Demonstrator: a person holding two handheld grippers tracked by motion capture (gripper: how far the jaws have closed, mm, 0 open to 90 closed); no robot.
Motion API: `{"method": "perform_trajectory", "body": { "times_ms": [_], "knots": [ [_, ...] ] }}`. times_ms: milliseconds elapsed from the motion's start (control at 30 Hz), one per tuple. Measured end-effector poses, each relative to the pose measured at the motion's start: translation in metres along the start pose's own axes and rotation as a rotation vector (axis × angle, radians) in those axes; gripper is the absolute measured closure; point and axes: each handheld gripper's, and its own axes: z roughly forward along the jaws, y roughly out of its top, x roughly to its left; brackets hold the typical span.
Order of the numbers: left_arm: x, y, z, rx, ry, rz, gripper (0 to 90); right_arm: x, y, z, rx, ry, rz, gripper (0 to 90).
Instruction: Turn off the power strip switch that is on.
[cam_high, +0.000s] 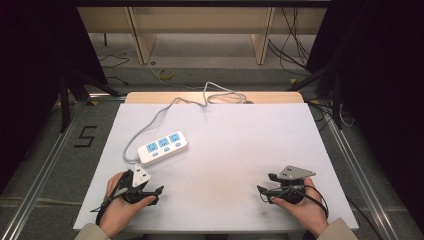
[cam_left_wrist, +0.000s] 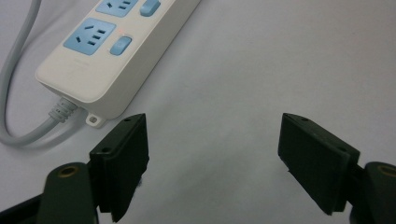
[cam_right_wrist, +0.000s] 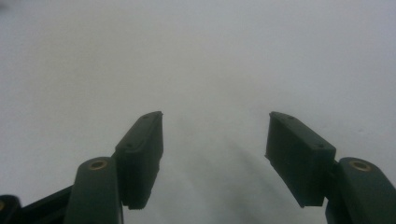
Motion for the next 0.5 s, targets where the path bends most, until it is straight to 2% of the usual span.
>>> {"method": "perform_trajectory", "body": {
  "times_ms": [67, 233, 500],
  "knots": [
    [0.0000, 0.0003, -0.0003, -0.003, -0.001, -0.003, 25.9, 0.0004, -0.0001, -0.0003, -0.001, -0.001, 0.001, 37.3],
    [0.0008, 0.0031, -0.0040, -0.011, 0.007, -0.007, 39.1, 0.0017, -0.0009, -0.0014, 0.004, -0.004, -0.002, 37.3],
    [0.0049, 0.0061, -0.0098, 0.007, 0.024, -0.006, 81.5, 0.0016, -0.0007, -0.0008, 0.005, -0.002, -0.007, 37.3]
  ]
}}
